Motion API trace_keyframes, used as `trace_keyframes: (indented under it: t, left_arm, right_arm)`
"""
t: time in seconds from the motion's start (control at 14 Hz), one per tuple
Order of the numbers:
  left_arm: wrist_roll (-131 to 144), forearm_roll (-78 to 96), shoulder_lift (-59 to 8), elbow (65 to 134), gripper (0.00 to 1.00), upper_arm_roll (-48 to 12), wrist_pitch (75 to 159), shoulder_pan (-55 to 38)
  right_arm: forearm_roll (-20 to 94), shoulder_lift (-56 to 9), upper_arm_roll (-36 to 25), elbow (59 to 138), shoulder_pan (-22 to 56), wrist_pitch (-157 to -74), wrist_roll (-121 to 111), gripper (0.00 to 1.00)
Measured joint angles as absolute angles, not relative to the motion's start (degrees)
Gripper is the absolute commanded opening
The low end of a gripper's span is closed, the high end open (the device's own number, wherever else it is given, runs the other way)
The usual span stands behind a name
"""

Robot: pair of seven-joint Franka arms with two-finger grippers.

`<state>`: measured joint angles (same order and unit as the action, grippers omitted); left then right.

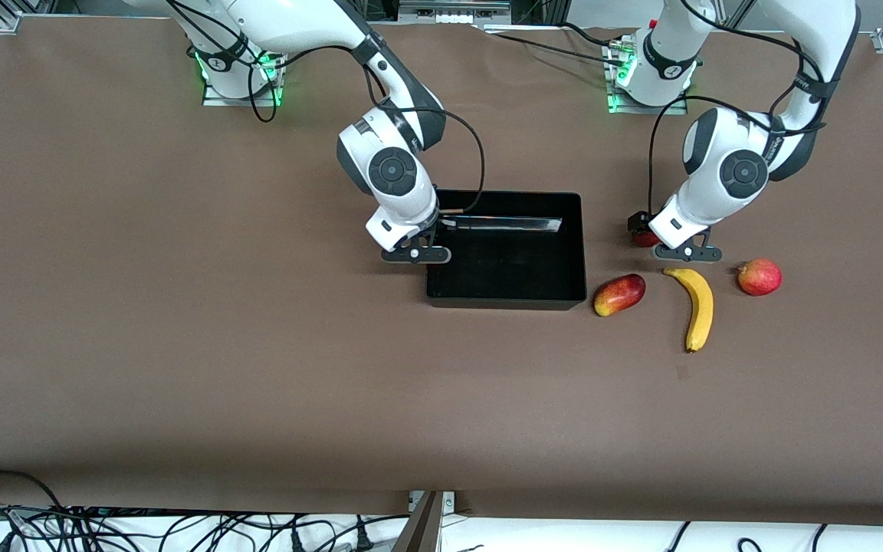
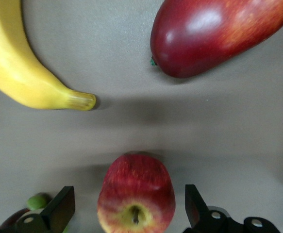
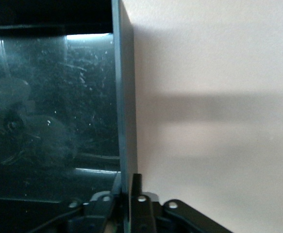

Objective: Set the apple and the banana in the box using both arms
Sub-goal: 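Grasp the red apple with the left gripper while the right gripper withdraws, then lower the apple into the box with the left gripper and release it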

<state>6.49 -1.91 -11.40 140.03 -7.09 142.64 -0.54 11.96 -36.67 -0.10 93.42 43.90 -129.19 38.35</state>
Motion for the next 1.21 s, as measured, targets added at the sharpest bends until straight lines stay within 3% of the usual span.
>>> trace_keyframes:
  t: [0.07, 0.29, 0.36, 0.5, 0.71, 1.0, 1.21]
  left_arm:
    - [6.5, -1.9, -12.3, 140.1, 0.72, -7.1, 143.4, -0.4]
    - [6.5, -1.9, -13.4, 140.1, 0.27, -7.0, 143.9, -0.3]
    - [6.5, -1.9, -13.4, 140.1, 0.2, -7.1, 143.9, -0.4]
    - [6.5, -1.9, -13.2, 140.0, 0.15, -7.2, 143.1, -0.5]
    - [6.5, -1.9, -11.8, 136.5, 0.15, -9.0, 135.7, -0.5]
    - [10.3, -1.9, -9.8, 119.2, 0.14, -14.5, 113.0, -0.7]
    - [18.0, -1.8, -14.1, 108.6, 0.14, -21.2, 106.9, -0.9]
  right_arm:
    - [12.0, -36.7, -0.4, 92.5, 43.9, -128.8, 38.4, 1.0]
    - [12.0, -36.4, -3.6, 85.5, 43.9, -120.3, 38.4, 1.0]
    - [12.0, -36.2, -5.6, 82.3, 43.9, -115.7, 38.4, 1.0]
    - [11.9, -34.7, -10.7, 76.7, 43.8, -107.4, 37.2, 1.0]
    - [12.4, -30.0, -17.4, 74.5, 43.5, -103.4, 30.5, 1.0]
    - [12.9, -22.8, -23.6, 74.9, 42.6, -95.2, 23.7, 1.0]
    - [12.8, -16.2, -25.9, 80.7, 39.9, -93.0, 14.2, 1.0]
